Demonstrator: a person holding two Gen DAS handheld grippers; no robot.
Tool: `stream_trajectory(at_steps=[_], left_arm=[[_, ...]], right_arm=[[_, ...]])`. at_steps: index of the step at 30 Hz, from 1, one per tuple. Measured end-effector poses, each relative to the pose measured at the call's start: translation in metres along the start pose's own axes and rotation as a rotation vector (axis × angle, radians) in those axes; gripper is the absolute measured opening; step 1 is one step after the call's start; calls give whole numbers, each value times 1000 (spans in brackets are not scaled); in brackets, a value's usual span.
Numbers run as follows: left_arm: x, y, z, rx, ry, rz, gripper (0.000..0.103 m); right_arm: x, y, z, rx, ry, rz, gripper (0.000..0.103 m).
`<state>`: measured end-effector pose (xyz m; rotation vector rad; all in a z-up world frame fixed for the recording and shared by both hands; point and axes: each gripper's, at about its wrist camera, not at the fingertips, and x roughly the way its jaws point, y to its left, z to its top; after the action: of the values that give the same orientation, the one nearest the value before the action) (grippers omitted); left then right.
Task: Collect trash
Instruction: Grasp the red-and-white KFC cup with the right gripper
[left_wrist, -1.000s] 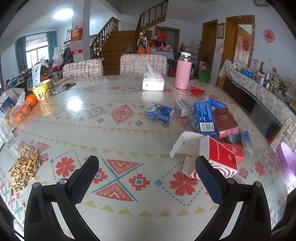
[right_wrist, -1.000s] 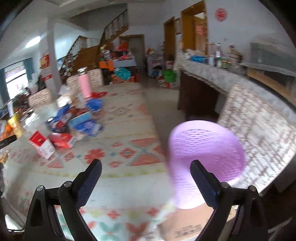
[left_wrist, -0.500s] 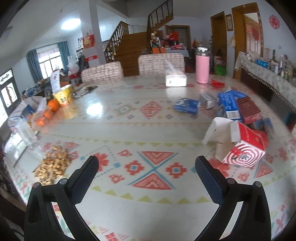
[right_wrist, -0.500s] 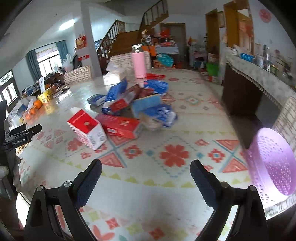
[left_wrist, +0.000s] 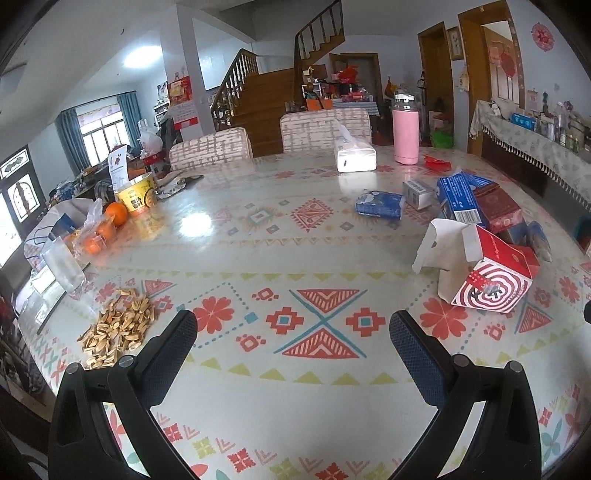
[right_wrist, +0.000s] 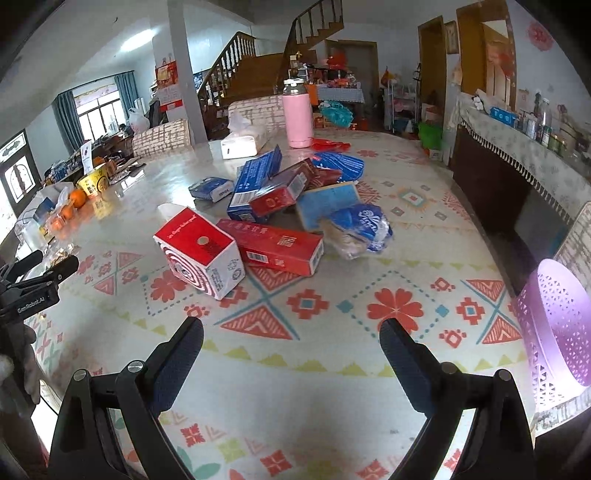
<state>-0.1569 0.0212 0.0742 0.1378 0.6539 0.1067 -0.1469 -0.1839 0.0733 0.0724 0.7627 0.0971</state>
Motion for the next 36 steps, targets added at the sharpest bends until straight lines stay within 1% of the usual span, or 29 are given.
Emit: stream_trajectory(at_steps=[5,12,15,18,21,24,26,28,31,33,36], left_arm=[[-1,3,-4,-5,5,-7,103],[0,8,-11,-19,19,-13,103],[1,12,-12,-34,22,-25,103],[4,20,-14,-60,24,-37,103],[7,34,-15,-79,30,-49,103],[9,50,-14,-76,23,-35,103],[10,61,-13,-67,14,-23,103],[12,71,-10,-51,-1,-7,103],[16,85,-6,-35,-18,0,103],[22,93,0,-43,-7,-33,103],[35,96,11,-55,21,-110,103]], right_arm=[[-2,18,1,-62,-26,-5,98],[5,30,6,-84,-4,23,98],[11,36,13,-82,13,45,98],[16,49,23,-110,23,51,98],[23,67,35,-161,35,55,98],[35,89,48,-241,49,53,98],[47,105,58,-311,51,27,99],[61,119,67,-384,54,-16,99],[82,130,76,-451,82,-43,99],[95,132,82,-473,111,-45,99],[111,132,84,-492,155,-47,99]])
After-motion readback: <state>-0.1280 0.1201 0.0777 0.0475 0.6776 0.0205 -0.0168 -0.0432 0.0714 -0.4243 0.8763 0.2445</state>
